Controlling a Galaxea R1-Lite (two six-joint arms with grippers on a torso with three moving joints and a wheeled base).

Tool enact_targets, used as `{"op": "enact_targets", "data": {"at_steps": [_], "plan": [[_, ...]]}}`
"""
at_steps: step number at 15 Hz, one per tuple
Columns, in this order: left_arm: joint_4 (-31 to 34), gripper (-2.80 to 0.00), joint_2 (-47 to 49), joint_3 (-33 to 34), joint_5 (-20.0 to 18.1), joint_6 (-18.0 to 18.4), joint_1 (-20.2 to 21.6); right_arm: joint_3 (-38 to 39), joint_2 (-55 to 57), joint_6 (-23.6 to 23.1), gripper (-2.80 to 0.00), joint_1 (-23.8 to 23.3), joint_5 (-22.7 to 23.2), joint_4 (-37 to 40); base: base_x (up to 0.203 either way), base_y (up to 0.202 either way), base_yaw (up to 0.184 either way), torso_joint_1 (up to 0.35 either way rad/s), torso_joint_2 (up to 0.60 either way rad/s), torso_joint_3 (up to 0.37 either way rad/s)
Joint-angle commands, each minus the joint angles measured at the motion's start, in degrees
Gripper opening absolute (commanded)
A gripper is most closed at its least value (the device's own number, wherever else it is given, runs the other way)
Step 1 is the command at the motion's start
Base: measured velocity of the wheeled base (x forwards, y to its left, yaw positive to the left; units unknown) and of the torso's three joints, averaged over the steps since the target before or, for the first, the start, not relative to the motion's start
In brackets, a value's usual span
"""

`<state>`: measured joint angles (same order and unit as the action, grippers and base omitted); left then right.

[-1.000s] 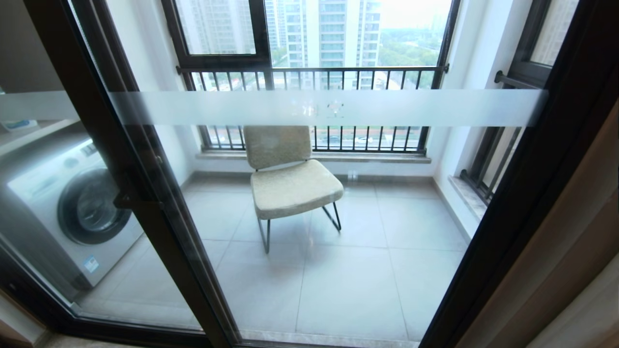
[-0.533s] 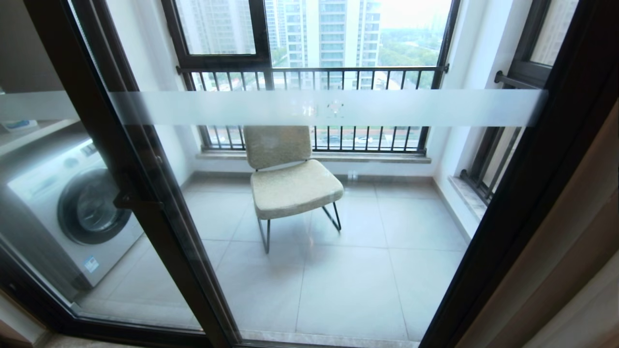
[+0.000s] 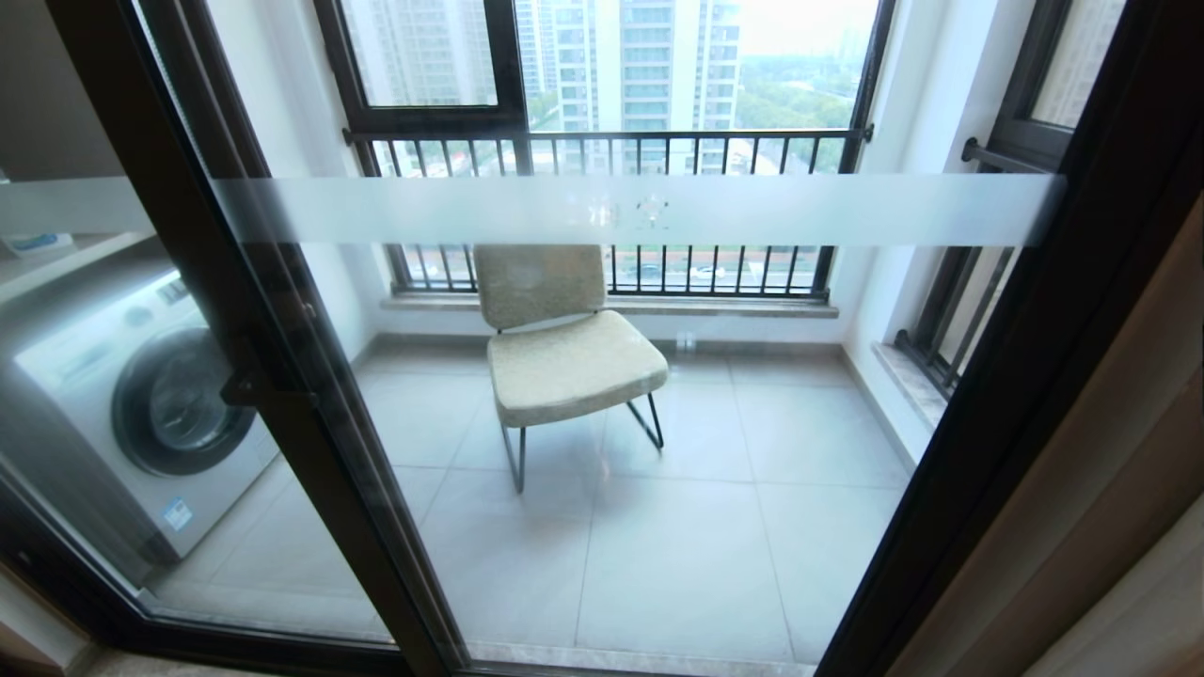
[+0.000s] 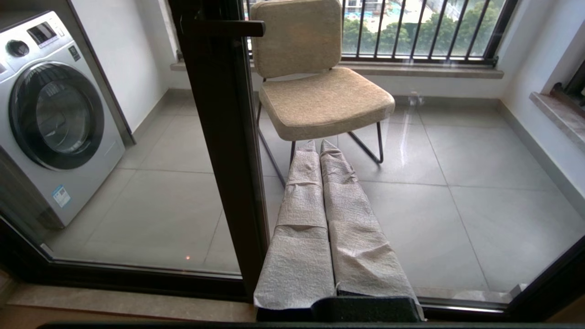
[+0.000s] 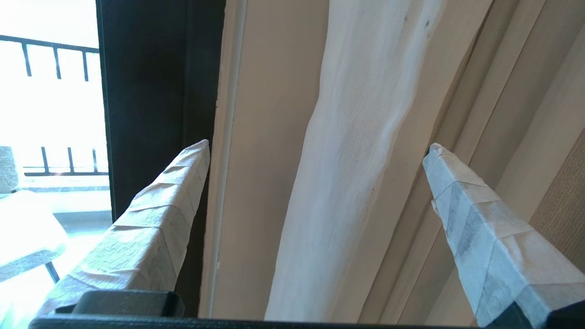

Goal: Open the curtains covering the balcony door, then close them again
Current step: Pull the inner curtains open on both sides

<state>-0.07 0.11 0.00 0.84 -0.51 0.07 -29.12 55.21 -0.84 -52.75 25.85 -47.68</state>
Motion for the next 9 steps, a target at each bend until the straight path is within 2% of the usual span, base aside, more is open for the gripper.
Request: {"op": "enact_targets", "data": {"at_steps": [1,3,4,9], "plan": [[0.0,-2.80,0.0,0.0,0.0,0.0,0.0,0.0,-0.2,0.0,0.00,0.0,0.2,-0.2,0.000,0.000,0.000,0.000,0.00,0.000],[0.0,-2.80,0.0,0.0,0.0,0.0,0.0,0.4,-0.6,-0.1,0.00,0.0,0.2,-0.2,0.000,0.000,0.000,0.000,0.00,0.000],[0.0,-2.80,0.0,0.0,0.0,0.0,0.0,0.8,-1.1,0.0,-2.80,0.0,0.2,-0.2,0.000,0.000,0.000,0.000,0.00,0.000],[0.0,-2.80,0.0,0.0,0.0,0.0,0.0,1.3,-2.0,0.2,-2.80,0.0,0.3,-0.2,0.000,0.000,0.000,0.000,0.00,0.000]]}}
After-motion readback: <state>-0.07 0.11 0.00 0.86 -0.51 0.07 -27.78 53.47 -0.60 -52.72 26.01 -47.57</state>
